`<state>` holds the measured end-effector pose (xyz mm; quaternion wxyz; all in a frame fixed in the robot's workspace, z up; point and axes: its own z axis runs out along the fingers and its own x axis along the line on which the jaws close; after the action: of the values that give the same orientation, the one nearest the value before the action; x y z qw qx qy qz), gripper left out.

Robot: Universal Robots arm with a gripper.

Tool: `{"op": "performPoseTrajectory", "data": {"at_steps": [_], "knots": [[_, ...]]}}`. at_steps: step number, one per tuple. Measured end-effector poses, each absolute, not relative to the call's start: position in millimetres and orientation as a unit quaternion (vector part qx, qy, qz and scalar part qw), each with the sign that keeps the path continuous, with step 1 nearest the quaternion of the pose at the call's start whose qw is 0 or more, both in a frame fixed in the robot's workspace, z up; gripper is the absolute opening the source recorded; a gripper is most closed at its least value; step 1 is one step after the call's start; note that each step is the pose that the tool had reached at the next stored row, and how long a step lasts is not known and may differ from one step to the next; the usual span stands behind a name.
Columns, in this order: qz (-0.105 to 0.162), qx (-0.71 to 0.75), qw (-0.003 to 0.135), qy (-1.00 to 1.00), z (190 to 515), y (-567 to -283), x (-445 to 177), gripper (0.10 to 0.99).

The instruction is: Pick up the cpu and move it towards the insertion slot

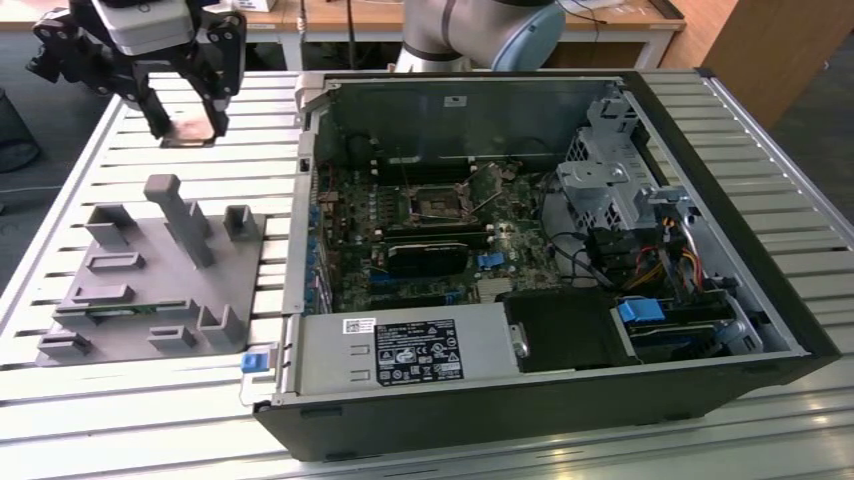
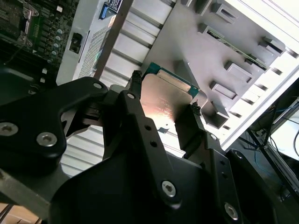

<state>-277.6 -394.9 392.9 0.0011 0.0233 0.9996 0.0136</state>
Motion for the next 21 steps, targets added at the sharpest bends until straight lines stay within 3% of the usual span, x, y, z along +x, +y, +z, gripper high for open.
{"op": "performPoseTrajectory", "data": {"at_steps": [21], "knots": [[0.014,0.023,0.001,1.000,392.8,-394.8,-252.6,0.537]]}}
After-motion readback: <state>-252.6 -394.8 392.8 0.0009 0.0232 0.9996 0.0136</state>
